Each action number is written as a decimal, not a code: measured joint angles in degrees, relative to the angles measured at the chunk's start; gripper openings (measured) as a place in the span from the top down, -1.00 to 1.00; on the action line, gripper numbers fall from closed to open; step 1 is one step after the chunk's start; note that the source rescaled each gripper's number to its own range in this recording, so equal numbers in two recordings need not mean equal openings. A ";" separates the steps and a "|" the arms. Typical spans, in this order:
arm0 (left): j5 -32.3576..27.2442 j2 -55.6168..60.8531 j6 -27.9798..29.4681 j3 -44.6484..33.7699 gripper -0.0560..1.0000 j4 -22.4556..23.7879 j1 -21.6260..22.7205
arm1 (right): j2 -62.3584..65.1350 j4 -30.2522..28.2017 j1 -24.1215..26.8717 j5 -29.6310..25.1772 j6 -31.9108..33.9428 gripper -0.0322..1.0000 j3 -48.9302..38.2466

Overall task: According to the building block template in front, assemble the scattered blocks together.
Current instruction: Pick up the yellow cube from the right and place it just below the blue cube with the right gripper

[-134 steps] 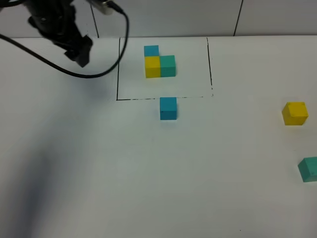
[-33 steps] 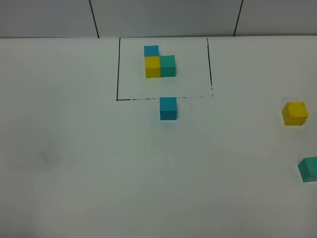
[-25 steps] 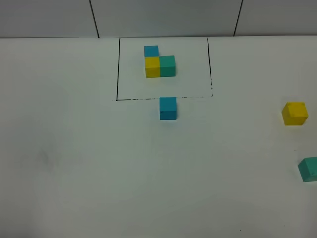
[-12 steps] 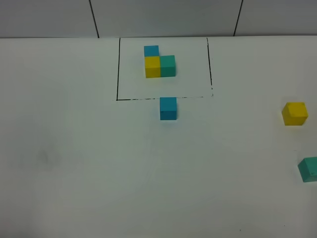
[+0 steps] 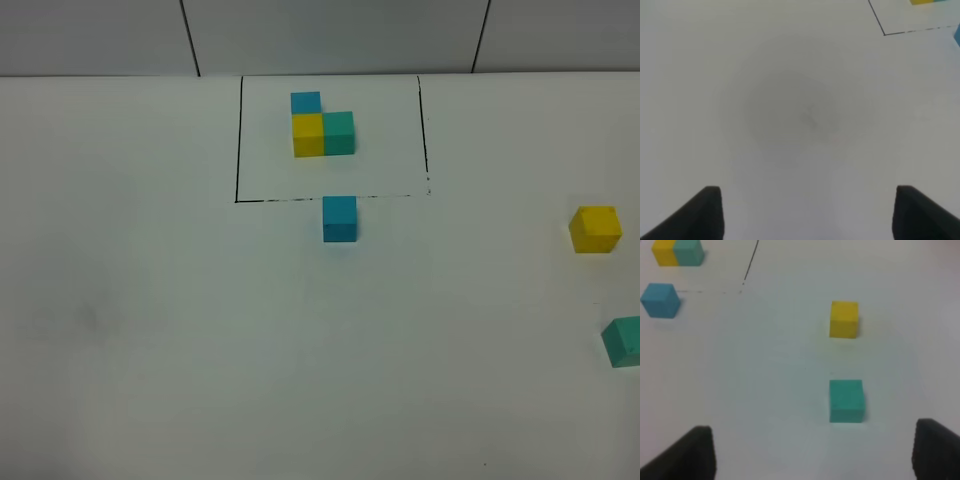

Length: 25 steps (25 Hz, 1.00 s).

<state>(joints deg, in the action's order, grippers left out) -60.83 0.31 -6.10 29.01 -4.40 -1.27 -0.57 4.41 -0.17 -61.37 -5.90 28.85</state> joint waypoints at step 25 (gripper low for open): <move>0.00 0.00 0.00 0.00 -0.22 -0.02 0.00 | 0.00 0.00 0.00 0.00 0.00 -0.27 0.00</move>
<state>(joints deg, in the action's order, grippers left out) -60.83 0.31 -6.10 29.01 -4.42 -1.27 -0.57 4.41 -0.17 -61.37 -5.90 28.85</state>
